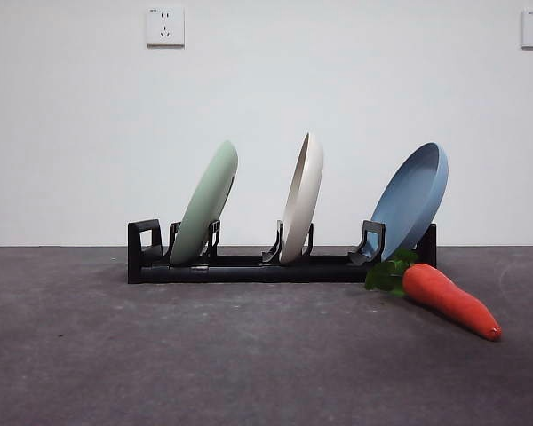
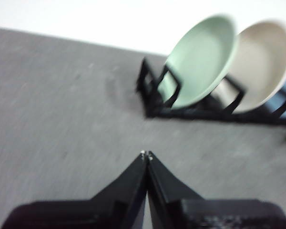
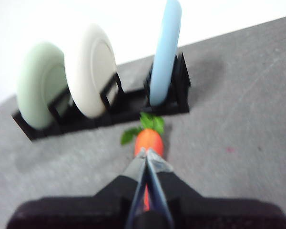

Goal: Take the green plate from the plate rack,put the plate on the table,take the carrot from the table,put the carrot in the plate

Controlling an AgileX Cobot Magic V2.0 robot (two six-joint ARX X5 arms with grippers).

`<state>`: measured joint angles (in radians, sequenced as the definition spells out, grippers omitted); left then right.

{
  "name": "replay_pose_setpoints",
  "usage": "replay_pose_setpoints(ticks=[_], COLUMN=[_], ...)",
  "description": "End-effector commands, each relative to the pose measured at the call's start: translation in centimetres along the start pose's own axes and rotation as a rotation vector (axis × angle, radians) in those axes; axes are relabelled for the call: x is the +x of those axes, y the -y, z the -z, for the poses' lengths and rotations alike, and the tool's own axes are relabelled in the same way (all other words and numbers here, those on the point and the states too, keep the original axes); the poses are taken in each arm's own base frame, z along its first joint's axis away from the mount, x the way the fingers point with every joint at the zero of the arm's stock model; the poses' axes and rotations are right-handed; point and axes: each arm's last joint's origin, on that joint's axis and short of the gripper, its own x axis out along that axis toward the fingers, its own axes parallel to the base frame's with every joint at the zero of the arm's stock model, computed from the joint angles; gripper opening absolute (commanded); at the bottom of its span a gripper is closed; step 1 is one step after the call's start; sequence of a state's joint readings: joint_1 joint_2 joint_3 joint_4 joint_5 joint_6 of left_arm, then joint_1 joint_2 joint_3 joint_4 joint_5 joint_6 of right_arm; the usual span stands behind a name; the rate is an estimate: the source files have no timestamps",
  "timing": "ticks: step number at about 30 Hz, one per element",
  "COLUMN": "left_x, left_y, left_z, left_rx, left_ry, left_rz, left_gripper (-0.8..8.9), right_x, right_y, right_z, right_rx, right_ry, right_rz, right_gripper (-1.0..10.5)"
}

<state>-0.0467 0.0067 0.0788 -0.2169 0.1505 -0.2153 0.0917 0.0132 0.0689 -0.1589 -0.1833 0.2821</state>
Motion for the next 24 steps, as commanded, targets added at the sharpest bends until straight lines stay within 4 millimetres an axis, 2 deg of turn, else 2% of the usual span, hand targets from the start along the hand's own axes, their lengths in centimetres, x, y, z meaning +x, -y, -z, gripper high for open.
replay_pose_setpoints(ticks=[1,7,14,20,24], left_x=[-0.8,-1.9,-2.7,-3.2,-3.7], left_y=[0.6,1.8,3.3,4.3,4.9], left_z=[-2.1,-5.3,-9.7,-12.6,-13.8], left_rx=[-0.031,-0.034,-0.02,0.051,0.097], left_ry=[0.054,0.036,-0.075,-0.188,-0.271], left_rz=[0.043,0.117,0.256,0.362,0.446], left_gripper=[-0.08,-0.08,-0.08,-0.08,-0.08], right_x=[-0.6,-1.5,-1.7,-1.1,-0.8], right_y=[-0.8,-2.3,-4.1,-5.3,-5.8], right_z=[-2.2,-6.1,-10.9,-13.9,-15.1], right_rx=[0.031,0.037,-0.052,-0.135,-0.157], right_ry=[0.059,0.0,-0.227,-0.437,-0.548], right_rz=[-0.022,-0.07,-0.156,-0.306,-0.384], right_gripper=[-0.1,-0.1,-0.1,-0.1,-0.1])
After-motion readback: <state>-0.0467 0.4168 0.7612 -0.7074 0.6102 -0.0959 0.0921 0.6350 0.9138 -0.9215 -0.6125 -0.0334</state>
